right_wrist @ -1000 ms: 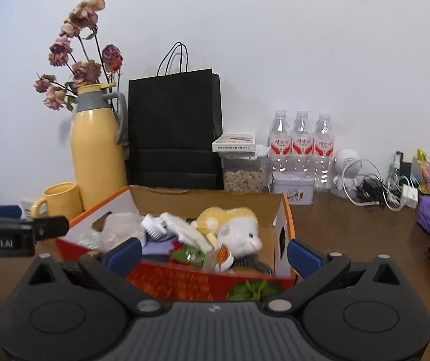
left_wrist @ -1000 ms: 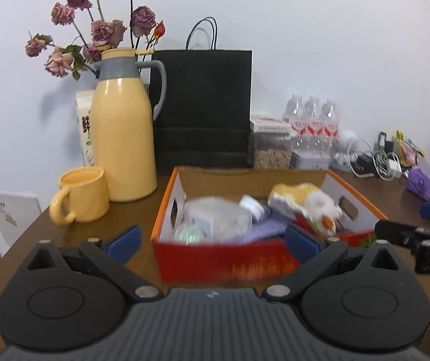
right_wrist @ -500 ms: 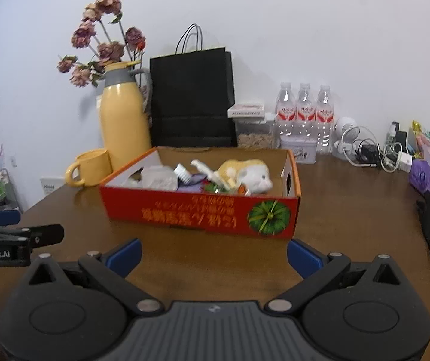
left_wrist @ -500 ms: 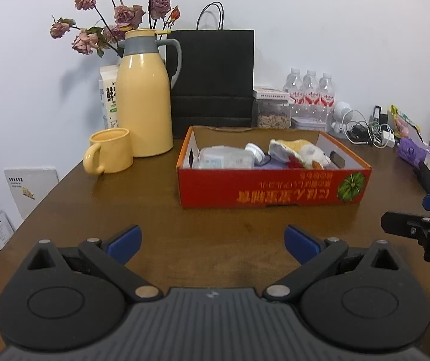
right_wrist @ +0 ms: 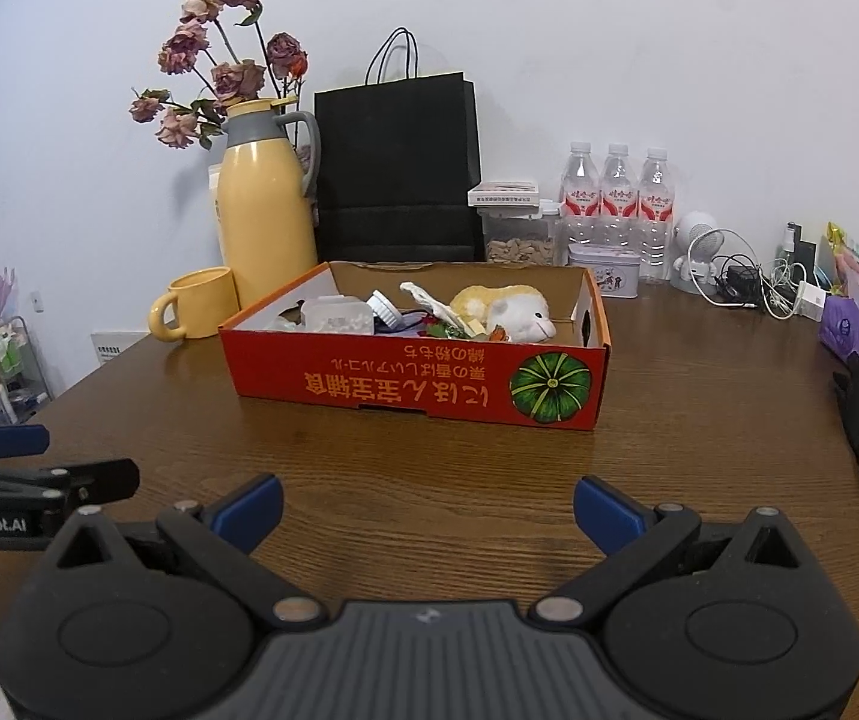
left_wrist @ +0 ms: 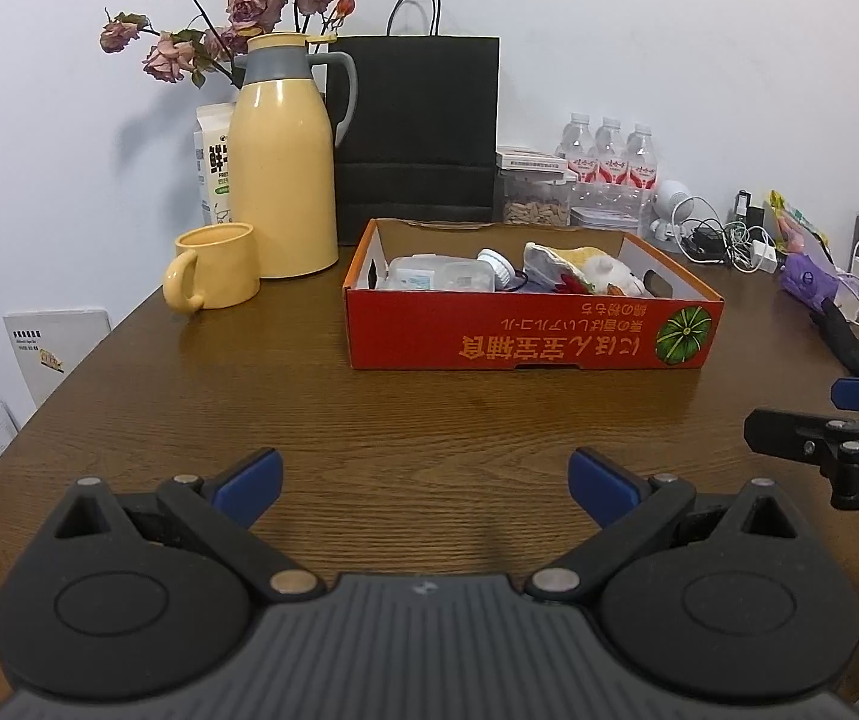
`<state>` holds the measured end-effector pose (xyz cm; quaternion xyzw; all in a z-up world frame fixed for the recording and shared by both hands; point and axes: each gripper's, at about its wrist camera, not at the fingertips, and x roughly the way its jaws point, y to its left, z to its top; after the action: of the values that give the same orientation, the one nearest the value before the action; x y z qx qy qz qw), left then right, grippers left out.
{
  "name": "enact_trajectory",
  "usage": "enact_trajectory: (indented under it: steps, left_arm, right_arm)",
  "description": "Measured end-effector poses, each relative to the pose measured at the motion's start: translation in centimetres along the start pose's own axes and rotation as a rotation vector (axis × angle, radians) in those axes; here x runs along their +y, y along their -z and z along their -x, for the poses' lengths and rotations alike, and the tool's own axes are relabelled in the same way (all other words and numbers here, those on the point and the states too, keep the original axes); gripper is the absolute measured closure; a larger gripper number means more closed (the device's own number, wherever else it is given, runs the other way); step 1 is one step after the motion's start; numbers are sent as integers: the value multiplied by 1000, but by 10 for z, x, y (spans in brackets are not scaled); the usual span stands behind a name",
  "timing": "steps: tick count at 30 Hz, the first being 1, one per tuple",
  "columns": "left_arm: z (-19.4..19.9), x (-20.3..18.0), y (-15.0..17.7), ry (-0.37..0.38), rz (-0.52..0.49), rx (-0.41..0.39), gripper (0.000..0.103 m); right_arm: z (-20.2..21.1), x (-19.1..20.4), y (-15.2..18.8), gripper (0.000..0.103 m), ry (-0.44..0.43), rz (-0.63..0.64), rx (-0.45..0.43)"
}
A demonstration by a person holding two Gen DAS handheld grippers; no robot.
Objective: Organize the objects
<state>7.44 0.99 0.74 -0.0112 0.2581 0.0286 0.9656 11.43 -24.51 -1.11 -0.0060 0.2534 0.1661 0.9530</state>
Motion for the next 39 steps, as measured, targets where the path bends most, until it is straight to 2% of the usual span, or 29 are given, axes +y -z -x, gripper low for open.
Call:
enact_trajectory:
  steps: [39]
  left_arm:
    - [-1, -3, 2, 20, 11, 12, 0]
  right_arm:
    - [-4, 3, 0, 0, 4, 11, 8]
